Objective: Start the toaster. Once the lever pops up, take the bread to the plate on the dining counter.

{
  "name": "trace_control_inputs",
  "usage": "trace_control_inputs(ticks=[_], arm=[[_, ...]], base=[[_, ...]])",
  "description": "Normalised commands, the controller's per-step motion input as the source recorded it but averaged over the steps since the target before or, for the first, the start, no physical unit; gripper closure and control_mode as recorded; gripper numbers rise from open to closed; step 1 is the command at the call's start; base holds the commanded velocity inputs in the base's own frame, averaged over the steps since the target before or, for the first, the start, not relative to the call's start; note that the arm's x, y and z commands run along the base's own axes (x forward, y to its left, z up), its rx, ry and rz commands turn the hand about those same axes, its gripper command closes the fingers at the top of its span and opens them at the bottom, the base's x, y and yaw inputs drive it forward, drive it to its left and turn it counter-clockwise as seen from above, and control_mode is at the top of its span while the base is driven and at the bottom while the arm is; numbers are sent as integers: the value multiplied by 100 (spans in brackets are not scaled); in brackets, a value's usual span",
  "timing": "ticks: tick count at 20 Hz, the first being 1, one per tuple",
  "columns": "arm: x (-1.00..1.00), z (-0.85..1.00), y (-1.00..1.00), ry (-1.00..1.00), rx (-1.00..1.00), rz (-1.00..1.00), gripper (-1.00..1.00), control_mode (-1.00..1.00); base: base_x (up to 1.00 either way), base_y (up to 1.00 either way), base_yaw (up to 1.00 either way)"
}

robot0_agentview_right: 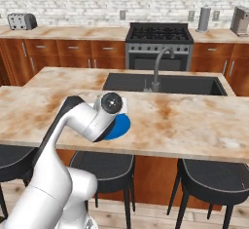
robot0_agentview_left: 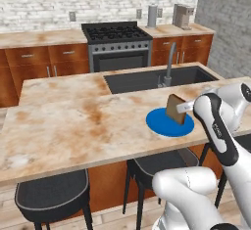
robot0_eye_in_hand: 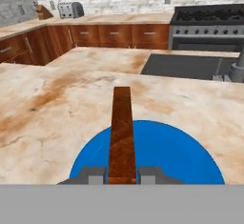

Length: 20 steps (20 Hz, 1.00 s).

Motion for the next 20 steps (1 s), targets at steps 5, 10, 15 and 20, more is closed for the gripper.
trace_control_inputs(ticks=[5,10,15,20], arm=[[0,-28,0,1,0,3,100,-100],[0,-19,0,0,0,1,100,-100],[2,-13,0,0,0,0,100,-100],[16,-2,0,0,0,0,100,-100]], base=[[0,0,0],[0,0,0],[0,0,0],[0,0,0]])
